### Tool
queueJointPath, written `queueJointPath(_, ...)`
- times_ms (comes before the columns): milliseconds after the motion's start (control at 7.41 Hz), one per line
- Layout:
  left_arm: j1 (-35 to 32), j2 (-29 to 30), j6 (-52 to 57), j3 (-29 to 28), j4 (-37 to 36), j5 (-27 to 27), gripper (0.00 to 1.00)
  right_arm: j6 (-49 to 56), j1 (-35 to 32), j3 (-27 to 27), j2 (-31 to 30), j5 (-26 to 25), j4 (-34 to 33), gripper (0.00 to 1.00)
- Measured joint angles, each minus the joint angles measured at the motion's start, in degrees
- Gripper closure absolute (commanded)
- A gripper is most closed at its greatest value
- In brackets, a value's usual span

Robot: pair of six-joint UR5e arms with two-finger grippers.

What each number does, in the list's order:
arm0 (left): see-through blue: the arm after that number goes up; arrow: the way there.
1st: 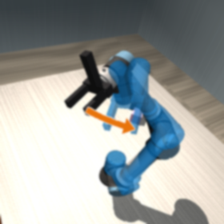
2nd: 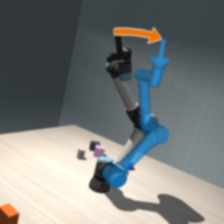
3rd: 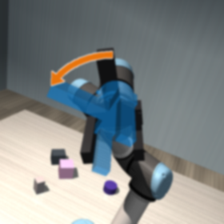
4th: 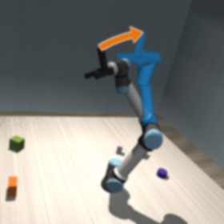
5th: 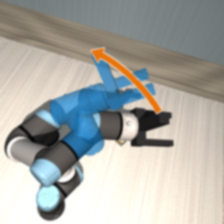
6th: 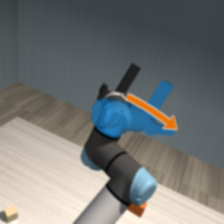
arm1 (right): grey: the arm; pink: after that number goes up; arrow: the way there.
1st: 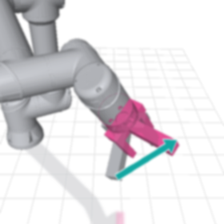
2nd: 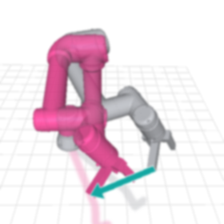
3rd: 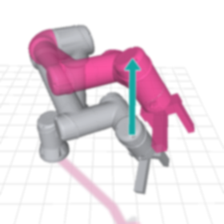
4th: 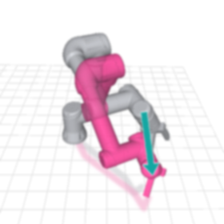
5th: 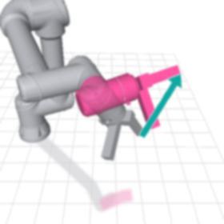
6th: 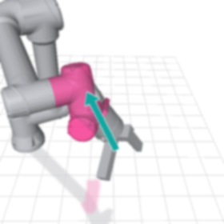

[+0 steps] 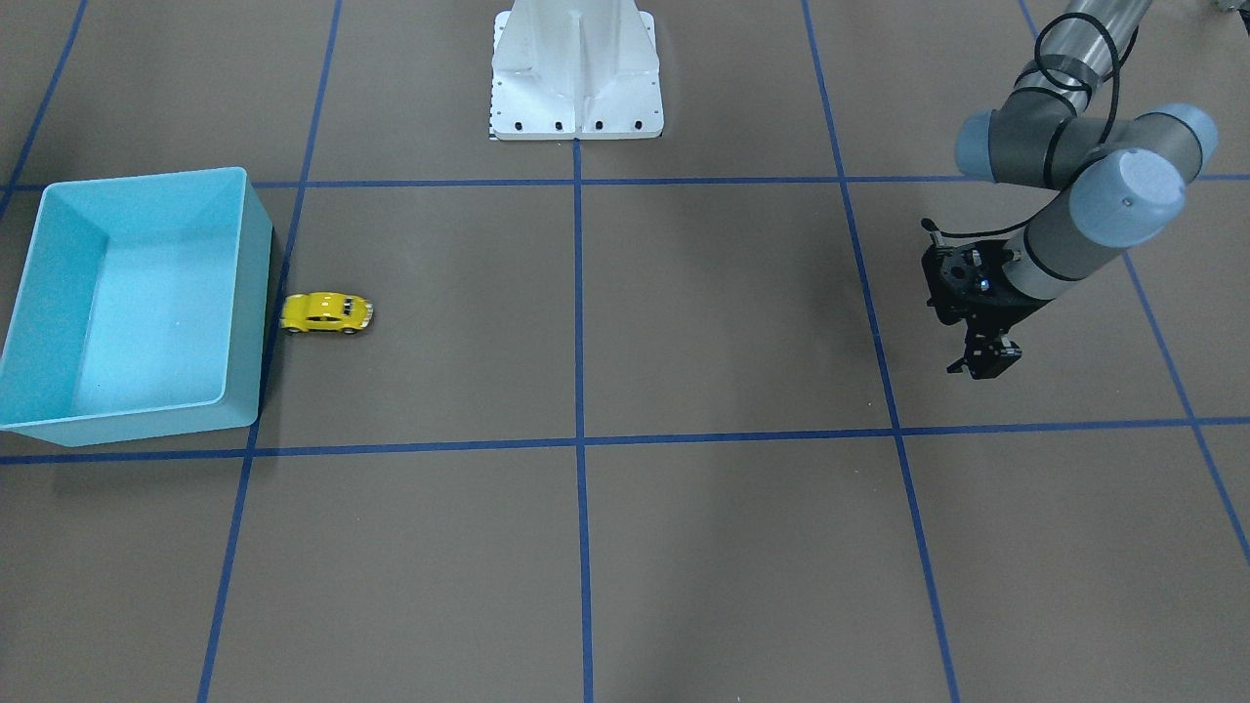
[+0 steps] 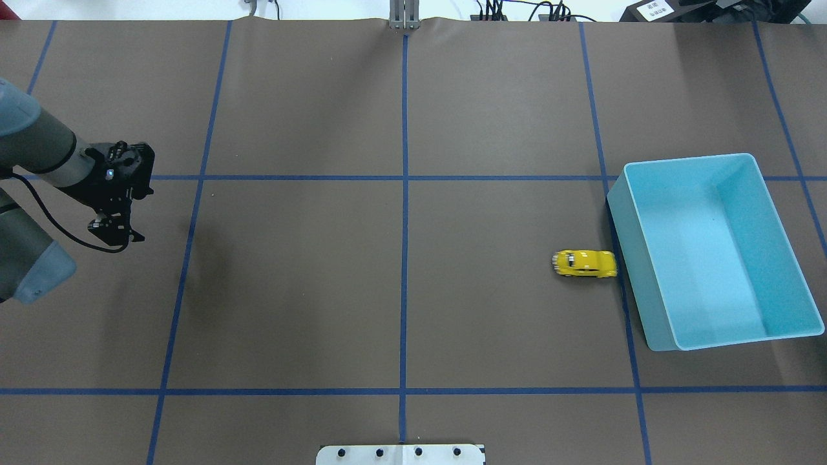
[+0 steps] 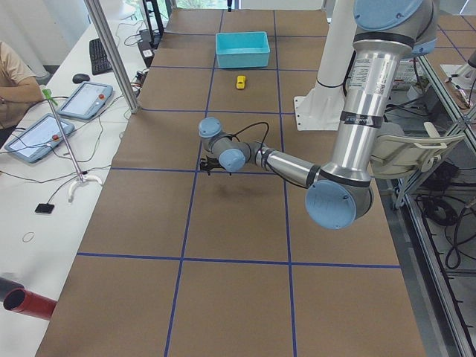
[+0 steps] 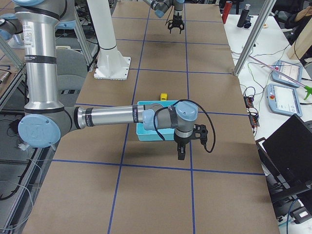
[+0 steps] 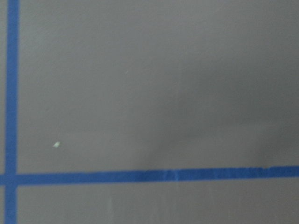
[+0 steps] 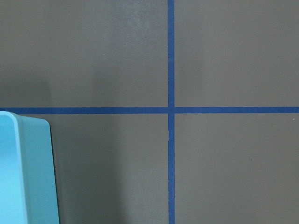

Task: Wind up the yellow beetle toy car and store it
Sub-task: 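Open the left gripper to release the car and raise the left arm away, then move the right gripper over the yellow car beside the bin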

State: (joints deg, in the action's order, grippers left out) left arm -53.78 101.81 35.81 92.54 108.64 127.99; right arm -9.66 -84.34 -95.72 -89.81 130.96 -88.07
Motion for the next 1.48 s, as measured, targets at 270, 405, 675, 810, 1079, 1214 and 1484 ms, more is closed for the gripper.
queueJointPath(270,-3.9,0.2,-12.6,0.1,-2.9,-0.2,0.0,0.0,0.1,0.1,0.1,-0.7,0.0,0.0)
queueJointPath(405,-6.2,0.1,-20.9,0.1,-3.2,-0.2,0.0,-0.1,0.3,0.0,0.3,-1.3,0.0,0.0)
queueJointPath(675,-12.3,-1.0,-34.3,-0.3,-3.4,0.1,0.0,-0.5,1.1,-0.4,1.5,-1.5,-0.3,0.0)
queueJointPath(810,-14.3,-1.5,-39.9,-0.5,-3.4,1.4,0.0,-0.6,1.9,-1.2,3.2,-1.4,-2.4,0.0)
queueJointPath(1079,-20.2,-3.2,-45.3,-0.8,-6.4,6.0,0.0,-0.6,4.8,-7.4,7.6,-1.9,-10.3,0.0)
queueJointPath(1214,-23.6,-3.3,-45.9,-0.7,-11.4,7.4,0.0,-0.6,8.0,-12.4,8.4,-2.8,-12.3,0.0)
queueJointPath(1484,-29.6,-3.7,-45.9,-0.7,-19.4,7.9,0.0,0.0,14.3,-22.1,8.9,-3.1,-13.4,0.0)
